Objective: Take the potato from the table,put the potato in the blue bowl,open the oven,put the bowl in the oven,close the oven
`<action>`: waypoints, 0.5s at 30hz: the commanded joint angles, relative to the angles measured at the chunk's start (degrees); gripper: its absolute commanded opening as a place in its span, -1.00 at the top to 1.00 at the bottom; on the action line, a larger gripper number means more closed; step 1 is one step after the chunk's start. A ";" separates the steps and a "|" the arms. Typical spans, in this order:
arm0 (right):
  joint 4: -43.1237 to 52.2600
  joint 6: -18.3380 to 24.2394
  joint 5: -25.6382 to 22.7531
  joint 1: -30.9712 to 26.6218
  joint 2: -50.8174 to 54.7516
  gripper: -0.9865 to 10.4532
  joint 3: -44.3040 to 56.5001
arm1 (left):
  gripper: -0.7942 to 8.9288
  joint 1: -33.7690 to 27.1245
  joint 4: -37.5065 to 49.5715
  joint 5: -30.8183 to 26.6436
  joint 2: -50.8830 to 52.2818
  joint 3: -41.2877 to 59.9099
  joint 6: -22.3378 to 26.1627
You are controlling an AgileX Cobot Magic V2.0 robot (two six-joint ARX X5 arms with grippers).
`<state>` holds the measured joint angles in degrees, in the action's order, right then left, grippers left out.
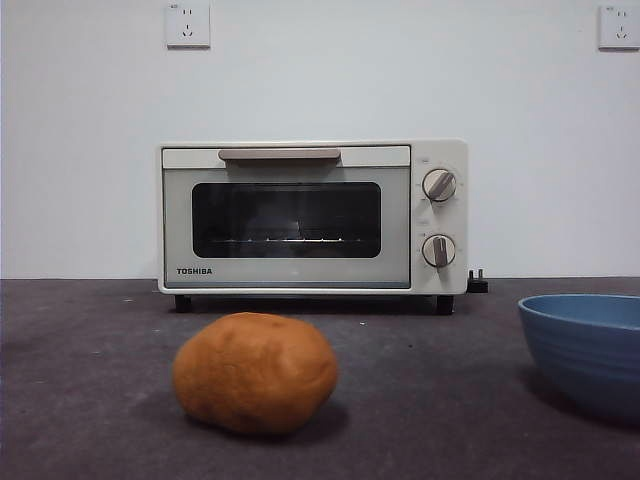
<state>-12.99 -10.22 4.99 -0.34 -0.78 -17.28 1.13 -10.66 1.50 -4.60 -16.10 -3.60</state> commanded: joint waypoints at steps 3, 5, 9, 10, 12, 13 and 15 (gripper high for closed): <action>0.44 -0.70 0.79 0.02 -1.33 0.83 -9.35 | 0.85 -0.17 -1.68 2.14 -3.08 -9.99 -0.87; 0.22 -0.72 2.01 0.02 -2.71 0.83 -13.49 | 0.85 -0.17 -3.50 2.14 -4.81 -14.62 -2.56; -3.06 -0.74 5.29 0.02 -6.86 0.84 -21.62 | 0.85 -0.17 -7.17 2.16 -8.44 -22.95 -5.90; -4.61 -0.74 6.01 0.00 -8.44 0.84 -23.93 | 0.85 -0.17 -8.44 2.16 -9.57 -25.16 -6.51; -7.87 -0.72 7.28 0.00 -11.78 0.84 -28.17 | 0.85 -0.17 -11.65 2.75 -11.80 -29.38 -8.31; -9.92 -0.74 7.82 0.02 -13.79 0.84 -30.49 | 0.85 -0.17 -13.31 3.58 -13.07 -31.56 -8.76; -13.99 -0.74 9.31 0.00 -17.88 0.84 -34.73 | 0.85 -0.17 -15.98 5.16 -15.41 -35.23 -8.72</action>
<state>-26.00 -10.57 13.87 -0.34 -17.17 -50.85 1.13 -25.96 5.93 -19.33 -50.13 -11.11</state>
